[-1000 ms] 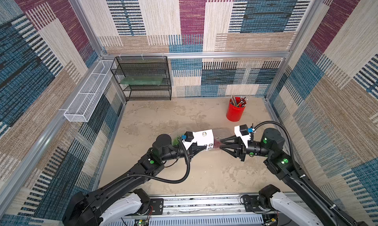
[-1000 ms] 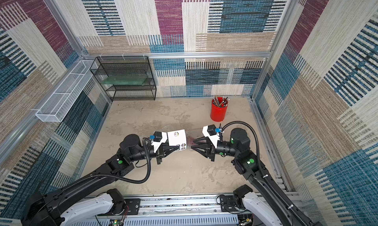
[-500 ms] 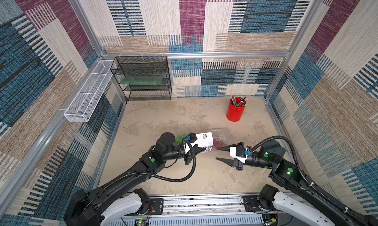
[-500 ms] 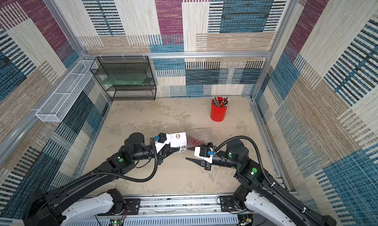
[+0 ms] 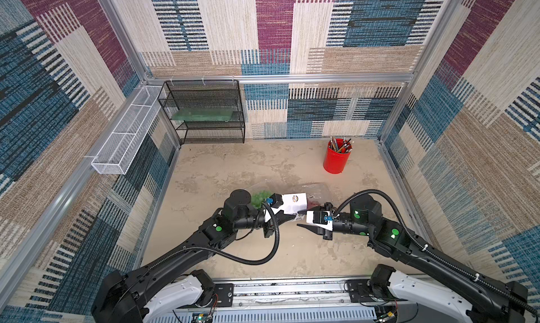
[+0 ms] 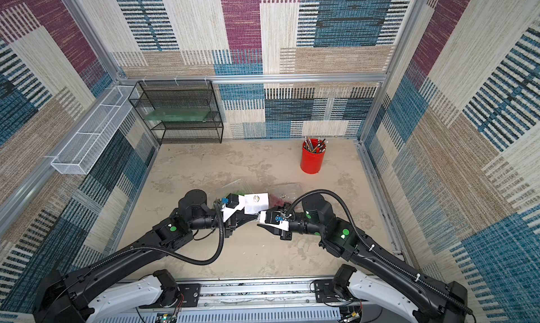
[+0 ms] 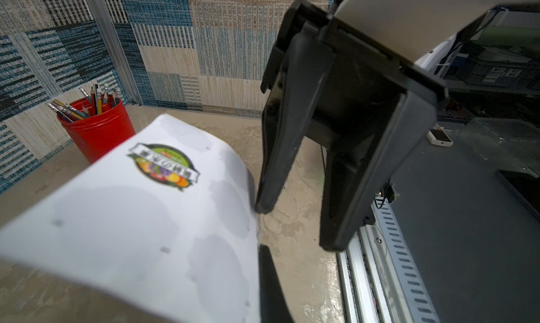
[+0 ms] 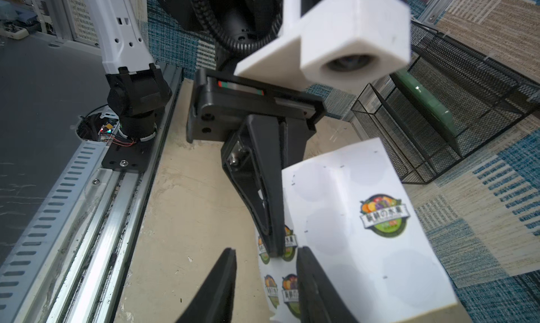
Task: Label fruit boxes
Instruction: Tear off the label from the label sticker.
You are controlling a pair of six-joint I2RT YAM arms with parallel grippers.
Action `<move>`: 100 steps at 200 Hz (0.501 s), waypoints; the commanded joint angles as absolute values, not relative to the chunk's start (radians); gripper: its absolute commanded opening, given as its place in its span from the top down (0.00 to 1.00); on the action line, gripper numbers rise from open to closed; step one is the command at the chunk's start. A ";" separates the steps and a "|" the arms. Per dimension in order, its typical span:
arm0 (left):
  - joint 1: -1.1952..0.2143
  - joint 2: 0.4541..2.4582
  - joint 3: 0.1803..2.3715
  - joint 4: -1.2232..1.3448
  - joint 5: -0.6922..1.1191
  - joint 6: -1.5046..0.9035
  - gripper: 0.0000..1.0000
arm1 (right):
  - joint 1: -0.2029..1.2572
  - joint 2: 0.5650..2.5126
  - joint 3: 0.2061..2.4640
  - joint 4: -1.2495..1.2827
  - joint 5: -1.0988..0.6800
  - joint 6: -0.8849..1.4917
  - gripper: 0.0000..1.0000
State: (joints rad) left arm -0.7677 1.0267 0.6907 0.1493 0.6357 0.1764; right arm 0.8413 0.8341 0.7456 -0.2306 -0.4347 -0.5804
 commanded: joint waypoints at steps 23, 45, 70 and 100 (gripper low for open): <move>-0.775 1.020 0.691 0.138 0.671 0.231 1.00 | 0.841 0.850 0.757 -0.215 -0.402 -0.594 0.60; -0.780 1.021 0.691 0.138 0.677 0.249 1.00 | 0.839 0.859 0.760 -0.212 -0.407 -0.591 0.60; -0.784 1.019 0.689 0.135 0.676 0.267 1.00 | 0.839 0.868 0.762 -0.219 -0.426 -0.588 0.61; -0.787 1.018 0.690 0.119 0.673 0.303 1.00 | 0.838 0.870 0.760 -0.224 -0.449 -0.593 0.61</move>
